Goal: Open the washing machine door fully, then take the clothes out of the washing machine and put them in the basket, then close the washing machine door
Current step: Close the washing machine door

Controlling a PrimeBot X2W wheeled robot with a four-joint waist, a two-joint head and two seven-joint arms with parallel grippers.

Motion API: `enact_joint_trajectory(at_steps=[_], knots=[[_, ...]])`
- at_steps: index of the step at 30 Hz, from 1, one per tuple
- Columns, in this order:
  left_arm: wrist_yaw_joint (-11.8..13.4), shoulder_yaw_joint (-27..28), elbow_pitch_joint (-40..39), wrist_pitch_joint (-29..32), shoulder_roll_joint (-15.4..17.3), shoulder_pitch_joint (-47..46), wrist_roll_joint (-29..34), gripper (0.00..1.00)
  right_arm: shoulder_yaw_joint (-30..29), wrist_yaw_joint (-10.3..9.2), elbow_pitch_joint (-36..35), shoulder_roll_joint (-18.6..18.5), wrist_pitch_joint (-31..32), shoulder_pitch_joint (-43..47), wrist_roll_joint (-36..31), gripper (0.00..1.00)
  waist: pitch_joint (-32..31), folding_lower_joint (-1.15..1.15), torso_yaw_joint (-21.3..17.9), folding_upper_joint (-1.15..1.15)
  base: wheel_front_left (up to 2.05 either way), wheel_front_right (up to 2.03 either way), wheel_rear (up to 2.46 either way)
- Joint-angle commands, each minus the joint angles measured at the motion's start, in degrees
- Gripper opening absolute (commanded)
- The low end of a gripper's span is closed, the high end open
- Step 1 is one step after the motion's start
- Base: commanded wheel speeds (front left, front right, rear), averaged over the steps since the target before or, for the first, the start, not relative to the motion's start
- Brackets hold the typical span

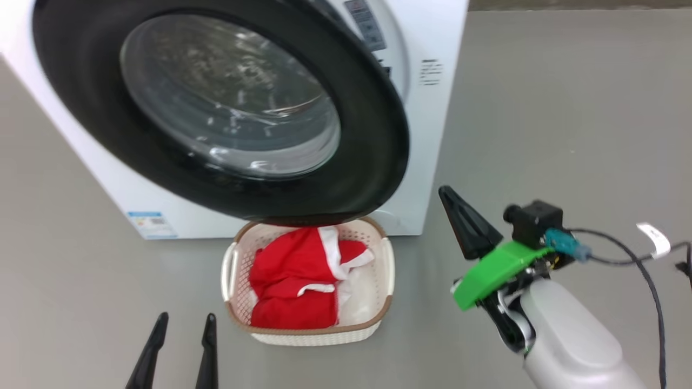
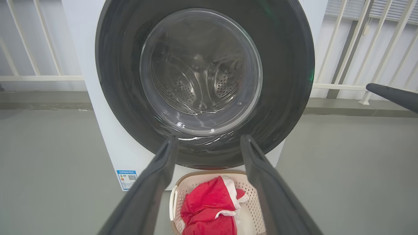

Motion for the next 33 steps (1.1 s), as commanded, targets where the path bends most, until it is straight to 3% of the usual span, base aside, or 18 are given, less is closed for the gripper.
enact_joint_trajectory(at_steps=[1,9,17,33], knots=[[0.09,1.26,-1.21,-0.70,0.10,-2.47,-0.31,1.00,1.54,0.43,-0.19,0.40,-0.37,-2.54,1.26,0.00,1.67,0.00,3.21,0.00,0.00,0.00,0.00],[0.35,-0.70,-0.49,-0.70,0.09,-4.89,-1.26,1.00,6.33,0.43,8.29,0.43,-0.37,-11.95,5.63,0.00,5.11,0.00,8.60,0.00,0.00,0.00,0.00],[1.37,-3.65,-0.28,-0.70,0.09,-8.24,-2.56,1.00,7.30,0.43,12.82,-1.55,-0.37,-22.35,6.88,0.00,11.06,0.00,11.79,0.00,0.00,0.00,0.00],[2.53,-8.56,0.39,-0.70,0.09,-14.93,-4.87,1.00,1.40,0.43,12.29,-7.60,-0.37,-35.56,4.93,0.00,21.80,0.00,14.15,0.00,0.00,0.00,0.00]])
